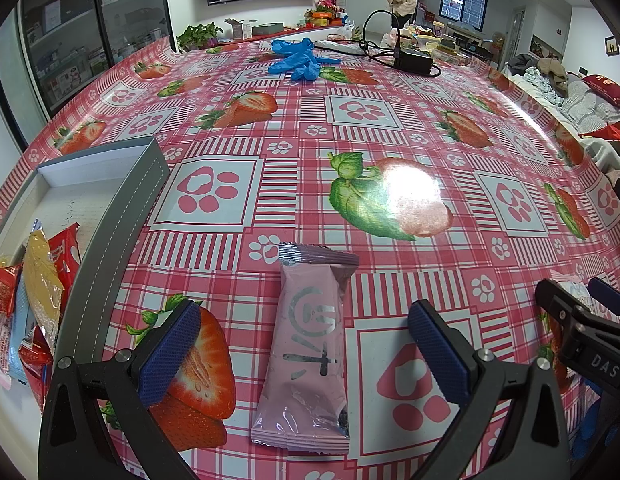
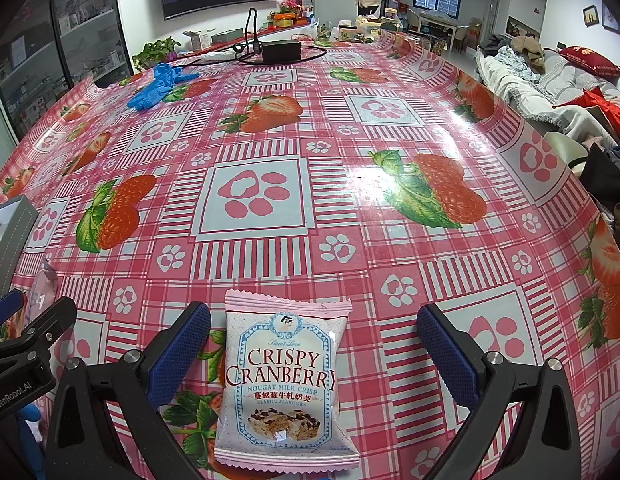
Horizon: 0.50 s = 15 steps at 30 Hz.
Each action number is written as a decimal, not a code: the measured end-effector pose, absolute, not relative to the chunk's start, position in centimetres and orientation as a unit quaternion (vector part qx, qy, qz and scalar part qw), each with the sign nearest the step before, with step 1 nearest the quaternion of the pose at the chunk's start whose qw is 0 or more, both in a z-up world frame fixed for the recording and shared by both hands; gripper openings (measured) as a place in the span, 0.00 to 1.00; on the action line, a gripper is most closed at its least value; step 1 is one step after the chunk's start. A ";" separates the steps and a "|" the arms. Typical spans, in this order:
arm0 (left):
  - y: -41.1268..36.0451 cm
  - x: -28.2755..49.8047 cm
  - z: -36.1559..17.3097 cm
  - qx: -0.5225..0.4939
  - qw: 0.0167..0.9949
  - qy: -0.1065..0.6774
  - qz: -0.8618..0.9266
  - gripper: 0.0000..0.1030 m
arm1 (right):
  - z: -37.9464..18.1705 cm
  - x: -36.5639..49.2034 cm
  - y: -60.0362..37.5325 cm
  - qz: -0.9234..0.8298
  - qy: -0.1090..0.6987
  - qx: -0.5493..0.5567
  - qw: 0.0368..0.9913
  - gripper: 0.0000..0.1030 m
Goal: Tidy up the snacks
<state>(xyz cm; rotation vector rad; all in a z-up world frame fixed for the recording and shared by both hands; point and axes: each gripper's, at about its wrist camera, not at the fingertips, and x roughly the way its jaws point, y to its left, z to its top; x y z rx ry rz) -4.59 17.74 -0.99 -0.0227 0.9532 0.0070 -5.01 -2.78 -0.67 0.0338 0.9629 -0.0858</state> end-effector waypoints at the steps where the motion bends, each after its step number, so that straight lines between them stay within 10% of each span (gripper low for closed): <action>1: 17.7 -4.6 -1.0 -0.011 0.889 0.459 0.003 1.00 | -0.6 -5.1 -2.8 -0.032 0.468 0.013 0.883 1.00; 15: 17.7 -4.6 -1.0 -0.010 0.889 0.458 0.004 1.00 | -0.5 -5.3 -2.7 -0.003 0.521 -0.002 0.854 1.00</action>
